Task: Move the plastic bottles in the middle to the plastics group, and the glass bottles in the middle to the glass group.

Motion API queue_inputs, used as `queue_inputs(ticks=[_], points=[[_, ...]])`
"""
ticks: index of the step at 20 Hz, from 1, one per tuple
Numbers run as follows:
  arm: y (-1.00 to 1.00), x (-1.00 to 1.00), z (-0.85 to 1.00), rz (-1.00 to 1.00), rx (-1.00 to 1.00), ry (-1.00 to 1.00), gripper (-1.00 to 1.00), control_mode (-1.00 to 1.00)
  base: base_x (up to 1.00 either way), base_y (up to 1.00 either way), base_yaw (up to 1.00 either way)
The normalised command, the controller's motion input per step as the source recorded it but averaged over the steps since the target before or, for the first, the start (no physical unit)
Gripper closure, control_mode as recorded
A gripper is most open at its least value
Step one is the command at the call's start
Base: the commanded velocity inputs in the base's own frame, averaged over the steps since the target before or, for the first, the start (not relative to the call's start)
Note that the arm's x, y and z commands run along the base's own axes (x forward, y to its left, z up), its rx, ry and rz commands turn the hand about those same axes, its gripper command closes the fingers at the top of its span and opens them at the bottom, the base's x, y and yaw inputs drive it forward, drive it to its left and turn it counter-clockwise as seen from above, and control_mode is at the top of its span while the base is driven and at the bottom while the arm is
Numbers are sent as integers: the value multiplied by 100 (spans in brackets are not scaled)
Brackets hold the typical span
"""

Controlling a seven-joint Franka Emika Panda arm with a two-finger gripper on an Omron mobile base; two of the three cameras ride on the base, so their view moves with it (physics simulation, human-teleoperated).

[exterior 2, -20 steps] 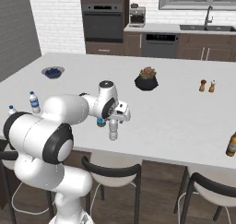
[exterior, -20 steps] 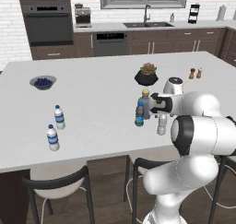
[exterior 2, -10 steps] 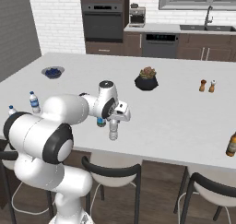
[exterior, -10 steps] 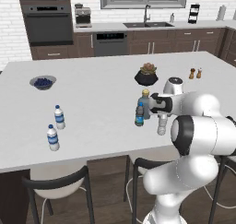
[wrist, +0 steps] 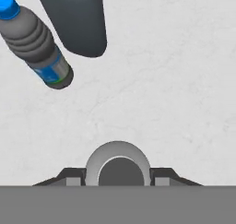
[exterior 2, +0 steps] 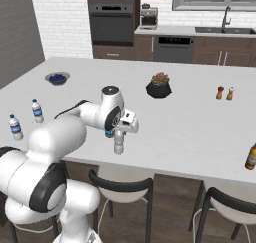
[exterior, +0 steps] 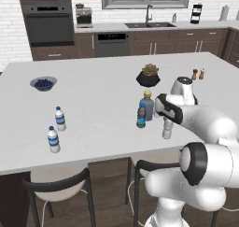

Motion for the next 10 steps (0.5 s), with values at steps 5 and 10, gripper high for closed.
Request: queue_inputs(ticks=[5,10], points=[[66,-39,42,1,0,-6,100,-100,0,0,0],[95,-9,28,4,0,-10,100,-100,0,0,0]])
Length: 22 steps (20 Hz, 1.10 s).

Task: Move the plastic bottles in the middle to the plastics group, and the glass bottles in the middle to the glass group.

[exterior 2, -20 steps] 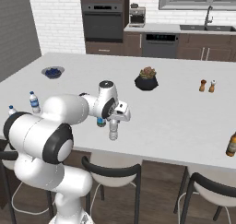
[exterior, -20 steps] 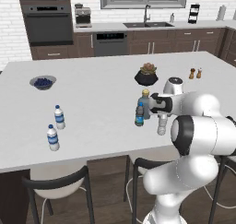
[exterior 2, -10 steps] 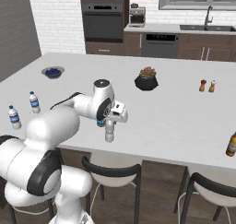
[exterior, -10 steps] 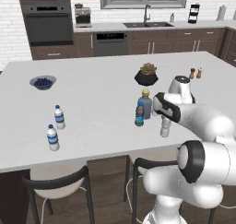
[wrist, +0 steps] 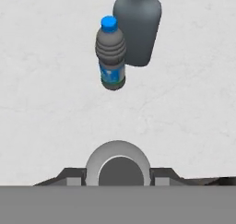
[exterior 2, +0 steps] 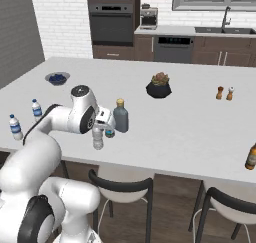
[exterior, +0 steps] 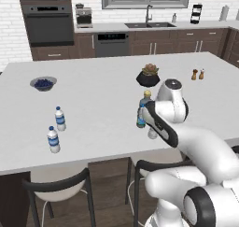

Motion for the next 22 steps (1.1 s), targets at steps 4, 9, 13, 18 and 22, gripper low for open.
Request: queue_inputs(ticks=[4,9,13,18,22], points=[[100,-3,36,7,0,-5,100,-100,0,0,0],[99,1,31,11,0,0,100,-100,0,0,0],[94,11,23,15,0,0,100,-100,0,0,0],[71,43,8,16,0,3,100,-100,0,0,0],[61,86,0,15,0,7,100,-100,0,0,0]])
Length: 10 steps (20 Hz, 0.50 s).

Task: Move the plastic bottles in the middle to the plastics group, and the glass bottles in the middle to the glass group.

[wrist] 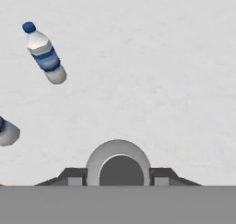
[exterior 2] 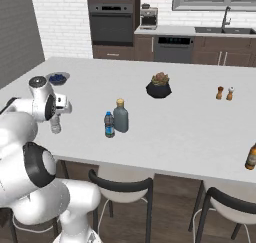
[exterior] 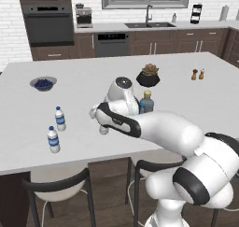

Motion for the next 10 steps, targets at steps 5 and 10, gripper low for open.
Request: queue_inputs(ticks=[5,10], points=[[70,80,0,12,-2,13,100,-100,0,0,0],[30,-5,0,3,-2,4,100,-100,0,0,0]])
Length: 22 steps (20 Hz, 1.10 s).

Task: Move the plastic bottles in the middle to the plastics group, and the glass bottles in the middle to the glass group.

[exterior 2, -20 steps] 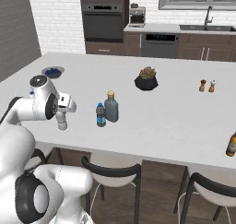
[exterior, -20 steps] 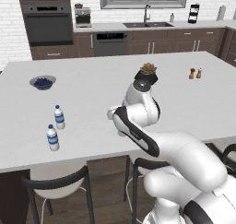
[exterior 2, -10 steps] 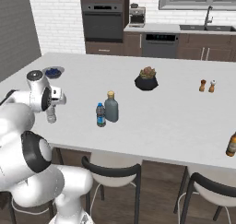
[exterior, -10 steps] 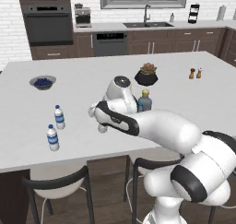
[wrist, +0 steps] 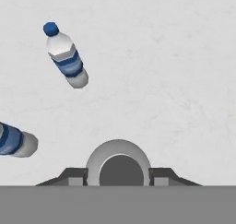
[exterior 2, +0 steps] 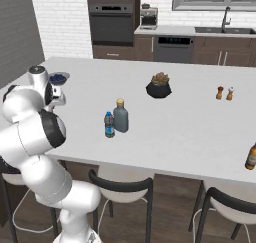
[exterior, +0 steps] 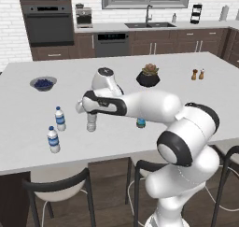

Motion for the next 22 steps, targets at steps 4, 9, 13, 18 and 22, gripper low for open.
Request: queue_inputs(ticks=[4,9,13,18,22], points=[[5,-21,0,3,0,0,100,-100,0,0,0],[19,-7,0,0,-2,0,100,-100,0,0,0],[38,0,0,2,0,0,100,-100,0,0,0],[34,0,0,2,0,0,100,-100,0,0,0],[26,0,0,2,0,0,100,-100,0,0,0]])
